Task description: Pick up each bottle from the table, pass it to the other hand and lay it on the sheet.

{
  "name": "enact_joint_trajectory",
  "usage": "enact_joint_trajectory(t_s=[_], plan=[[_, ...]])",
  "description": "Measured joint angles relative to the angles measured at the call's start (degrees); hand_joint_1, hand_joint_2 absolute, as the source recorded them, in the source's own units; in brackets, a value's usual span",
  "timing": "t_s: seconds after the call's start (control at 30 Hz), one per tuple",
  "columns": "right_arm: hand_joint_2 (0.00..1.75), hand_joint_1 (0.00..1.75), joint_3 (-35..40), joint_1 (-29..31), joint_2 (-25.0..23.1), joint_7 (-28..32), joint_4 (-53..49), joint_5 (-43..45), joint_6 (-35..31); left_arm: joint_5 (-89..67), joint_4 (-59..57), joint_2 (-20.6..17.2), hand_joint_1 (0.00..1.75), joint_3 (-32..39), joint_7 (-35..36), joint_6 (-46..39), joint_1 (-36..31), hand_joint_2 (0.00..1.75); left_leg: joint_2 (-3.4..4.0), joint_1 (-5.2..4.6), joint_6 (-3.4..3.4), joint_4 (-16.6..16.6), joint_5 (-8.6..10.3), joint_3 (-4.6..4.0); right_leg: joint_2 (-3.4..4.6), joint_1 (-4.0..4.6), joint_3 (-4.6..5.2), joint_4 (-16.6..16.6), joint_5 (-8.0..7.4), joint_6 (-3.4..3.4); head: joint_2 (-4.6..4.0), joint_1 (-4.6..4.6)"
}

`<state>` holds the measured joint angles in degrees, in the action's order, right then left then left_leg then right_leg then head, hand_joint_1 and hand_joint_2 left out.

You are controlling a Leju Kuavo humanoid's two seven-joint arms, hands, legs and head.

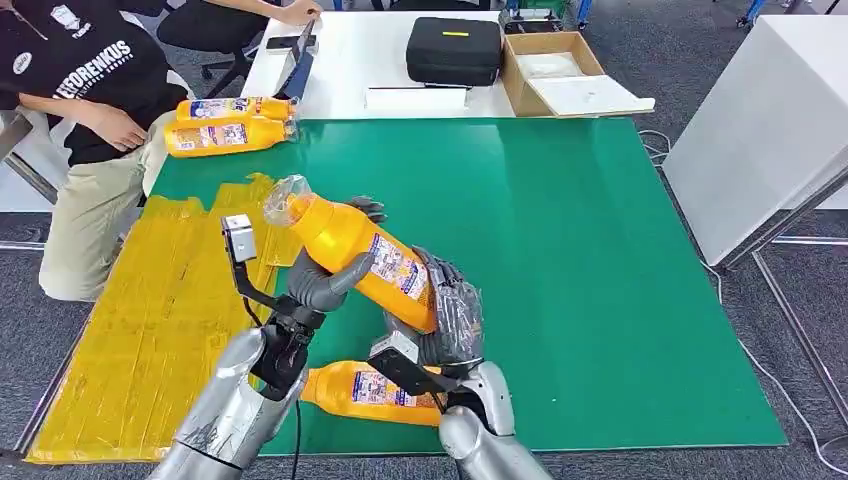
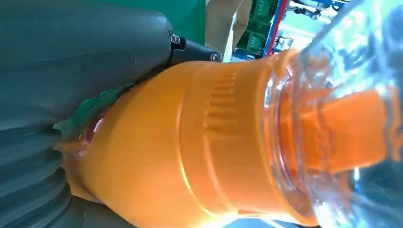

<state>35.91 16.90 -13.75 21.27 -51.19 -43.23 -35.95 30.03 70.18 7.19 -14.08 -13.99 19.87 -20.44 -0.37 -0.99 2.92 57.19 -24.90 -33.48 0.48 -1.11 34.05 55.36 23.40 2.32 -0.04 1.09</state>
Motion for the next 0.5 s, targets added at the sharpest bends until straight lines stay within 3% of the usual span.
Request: enact_joint_trajectory(t_s=[0.47,0.5], plan=[[1.75,1.75,-0.3,0.0,0.0,-0.6,-0.2,-0.5,-0.6,1.8,0.0,1.0,1.75,-0.1,0.8,0.4,-0.3,1.75,0.01,0.00,0.00,0.0,0.00,0.00,0.01,0.00,0.01,0.0,0.00,0.00,0.00,0.00],[1.75,0.00,-0.3,0.0,0.0,-0.6,-0.2,-0.5,-0.6,1.8,0.0,1.0,1.75,-0.1,0.8,0.4,-0.3,1.75,0.01,0.00,0.00,0.0,0.00,0.00,0.00,0.00,0.01,0.0,0.00,0.00,0.00,0.00]])
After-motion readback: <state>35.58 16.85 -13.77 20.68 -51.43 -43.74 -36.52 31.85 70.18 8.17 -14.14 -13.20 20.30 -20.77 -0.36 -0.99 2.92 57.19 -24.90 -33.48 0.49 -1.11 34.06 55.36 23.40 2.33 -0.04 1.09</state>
